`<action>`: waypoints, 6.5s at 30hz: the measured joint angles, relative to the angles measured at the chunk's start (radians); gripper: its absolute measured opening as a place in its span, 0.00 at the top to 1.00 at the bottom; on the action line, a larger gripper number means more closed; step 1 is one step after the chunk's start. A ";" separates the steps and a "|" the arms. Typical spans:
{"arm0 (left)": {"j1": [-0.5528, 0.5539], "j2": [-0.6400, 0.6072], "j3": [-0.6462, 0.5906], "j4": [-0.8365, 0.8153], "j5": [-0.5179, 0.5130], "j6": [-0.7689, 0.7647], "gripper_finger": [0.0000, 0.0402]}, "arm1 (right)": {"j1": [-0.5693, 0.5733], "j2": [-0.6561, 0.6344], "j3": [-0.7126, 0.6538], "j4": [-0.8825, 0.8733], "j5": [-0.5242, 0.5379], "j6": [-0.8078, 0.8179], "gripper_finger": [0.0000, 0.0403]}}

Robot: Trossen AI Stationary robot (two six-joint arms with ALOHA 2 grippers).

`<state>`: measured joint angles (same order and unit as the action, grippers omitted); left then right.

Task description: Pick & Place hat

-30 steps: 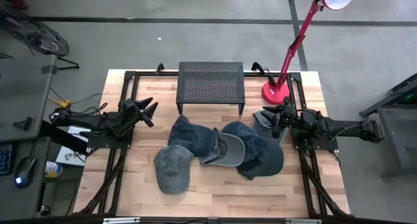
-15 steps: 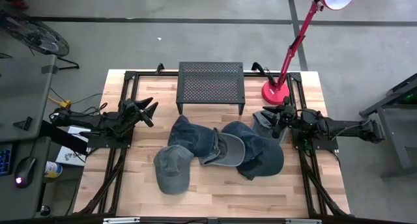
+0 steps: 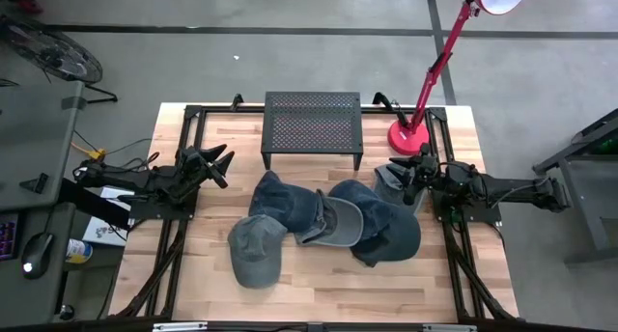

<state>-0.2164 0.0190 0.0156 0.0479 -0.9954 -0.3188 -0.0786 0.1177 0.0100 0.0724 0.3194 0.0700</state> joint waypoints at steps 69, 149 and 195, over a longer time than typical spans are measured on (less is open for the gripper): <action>0.000 0.000 0.000 0.000 0.000 0.000 0.49 | -0.416 0.746 1.080 -1.439 -0.104 0.956 0.69; 0.000 0.000 0.000 0.001 0.000 0.000 0.49 | -0.613 1.211 0.730 -0.785 -0.608 0.900 0.32; 0.000 0.000 0.000 0.001 0.000 0.000 0.49 | -0.417 1.304 0.729 -0.782 -0.478 1.071 0.79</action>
<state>-0.2165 0.0192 0.0154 0.0490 -0.9951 -0.3191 -0.4961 1.4217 0.7395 -0.7092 -0.1585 1.1414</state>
